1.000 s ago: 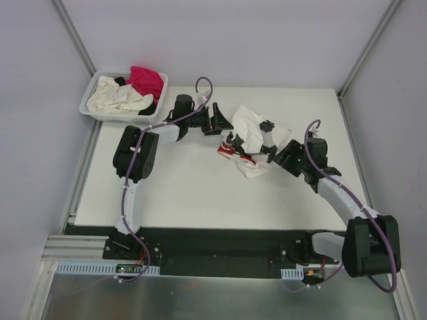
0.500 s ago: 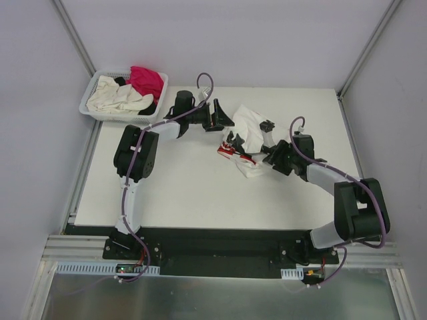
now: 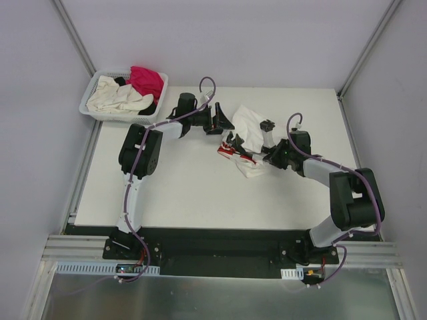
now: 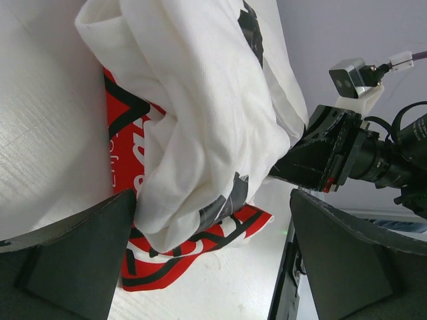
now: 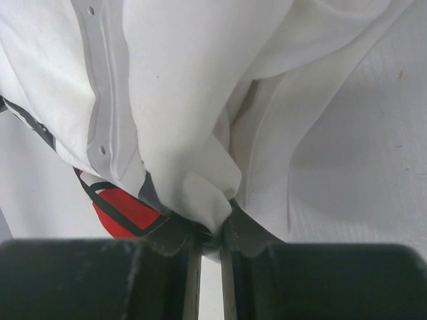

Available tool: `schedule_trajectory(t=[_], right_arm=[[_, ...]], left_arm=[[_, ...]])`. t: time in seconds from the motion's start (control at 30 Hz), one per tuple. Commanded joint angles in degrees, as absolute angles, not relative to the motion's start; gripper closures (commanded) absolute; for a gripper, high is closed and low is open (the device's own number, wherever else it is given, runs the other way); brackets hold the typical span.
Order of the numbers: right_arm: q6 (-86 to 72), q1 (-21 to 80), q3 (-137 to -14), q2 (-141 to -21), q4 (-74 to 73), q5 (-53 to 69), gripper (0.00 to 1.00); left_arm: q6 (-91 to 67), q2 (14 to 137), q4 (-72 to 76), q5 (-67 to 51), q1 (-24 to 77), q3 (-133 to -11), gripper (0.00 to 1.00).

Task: Fold and stack the t-shirts
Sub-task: Smooth out wrinkles on the folded tshirt

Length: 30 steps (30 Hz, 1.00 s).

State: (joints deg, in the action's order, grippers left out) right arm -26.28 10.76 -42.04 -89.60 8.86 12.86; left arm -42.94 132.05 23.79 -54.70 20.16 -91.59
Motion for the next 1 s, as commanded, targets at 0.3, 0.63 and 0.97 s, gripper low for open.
schedule_trajectory(t=[0.3,0.63,0.97], right_arm=[[-29.35,12.48,-46.23,-90.09,12.04,13.89,0.99],[-31.73,15.02,-48.78,-88.16,9.67,13.54,0.99],[-32.70,16.44,-49.74,-85.08,6.60,12.92,0.99]], left_arm=[[-40.61,131.40,25.05,-56.87,19.78,-92.29,0.04],[-41.48,131.57,26.63,-56.95,19.78,-91.23,0.04],[-41.40,130.69,27.25,-56.69,19.78,-89.74,0.05]])
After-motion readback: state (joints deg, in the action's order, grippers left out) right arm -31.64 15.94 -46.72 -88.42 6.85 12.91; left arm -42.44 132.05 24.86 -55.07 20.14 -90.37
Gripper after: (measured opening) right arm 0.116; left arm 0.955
